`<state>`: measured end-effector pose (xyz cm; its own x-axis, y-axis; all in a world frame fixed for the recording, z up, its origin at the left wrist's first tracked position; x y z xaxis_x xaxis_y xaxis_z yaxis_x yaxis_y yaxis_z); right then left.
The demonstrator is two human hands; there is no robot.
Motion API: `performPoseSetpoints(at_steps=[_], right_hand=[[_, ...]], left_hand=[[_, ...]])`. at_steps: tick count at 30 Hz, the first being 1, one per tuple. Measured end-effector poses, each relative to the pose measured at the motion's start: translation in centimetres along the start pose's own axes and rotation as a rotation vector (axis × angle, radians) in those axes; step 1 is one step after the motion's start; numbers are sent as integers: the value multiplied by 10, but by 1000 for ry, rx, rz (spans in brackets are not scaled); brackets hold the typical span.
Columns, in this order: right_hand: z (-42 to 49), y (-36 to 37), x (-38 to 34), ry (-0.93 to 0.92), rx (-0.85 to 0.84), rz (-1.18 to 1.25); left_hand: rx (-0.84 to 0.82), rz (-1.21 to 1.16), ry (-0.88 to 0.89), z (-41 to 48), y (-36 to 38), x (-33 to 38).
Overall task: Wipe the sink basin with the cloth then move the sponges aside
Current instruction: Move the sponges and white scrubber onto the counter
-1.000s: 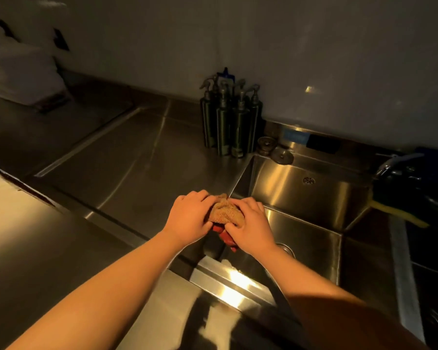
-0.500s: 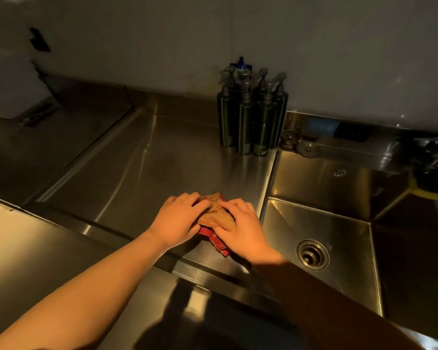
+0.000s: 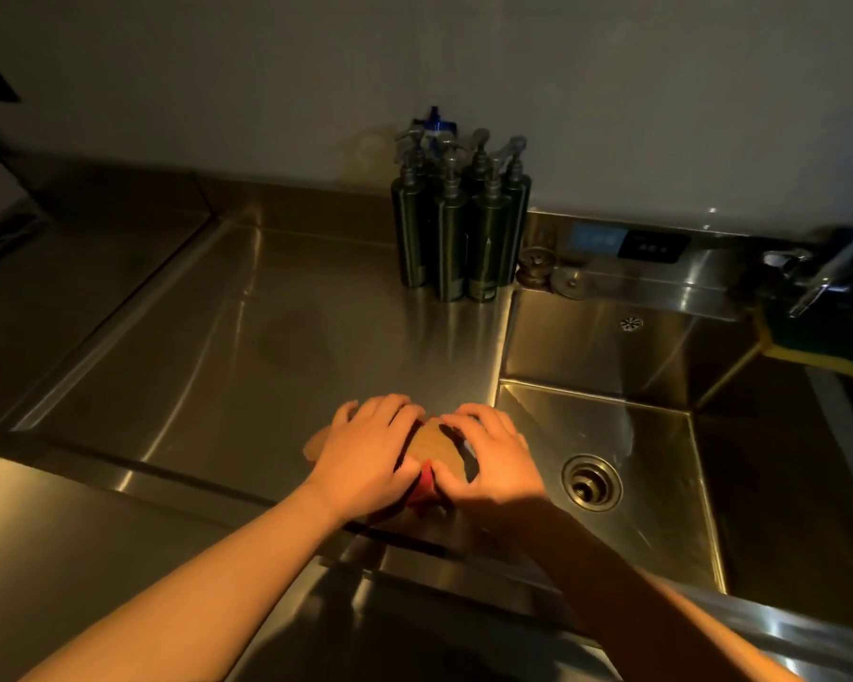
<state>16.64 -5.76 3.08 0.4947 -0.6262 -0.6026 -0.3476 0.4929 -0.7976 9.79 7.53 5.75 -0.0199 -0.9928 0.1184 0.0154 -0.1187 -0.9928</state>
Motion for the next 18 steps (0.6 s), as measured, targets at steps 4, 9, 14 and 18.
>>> performPoseSetpoints(at_steps=[4,9,14,18], right_hand=[[-24,-36,22,46,120,-26],[-50,-88,58,167,251,-55],[-74,-137,98,247,354,-41],[-89,-170,134,300,432,-6]], left_hand=[[33,5,117,12,-7,38],[53,-40,157,47,-10,91],[93,-54,240,80,-19,150],[90,-43,329,104,-19,203]])
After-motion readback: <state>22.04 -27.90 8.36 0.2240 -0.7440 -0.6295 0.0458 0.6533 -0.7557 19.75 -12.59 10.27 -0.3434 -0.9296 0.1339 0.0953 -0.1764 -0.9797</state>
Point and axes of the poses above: each hand's wrist, its own z-axis towards the middle knuckle, its own y-axis out of the palm, x = y × z, the point moved 5 cm from there along z, towards the middle knuckle, and after that the axes turned 7 degrees about y, right-handed, at the moved point
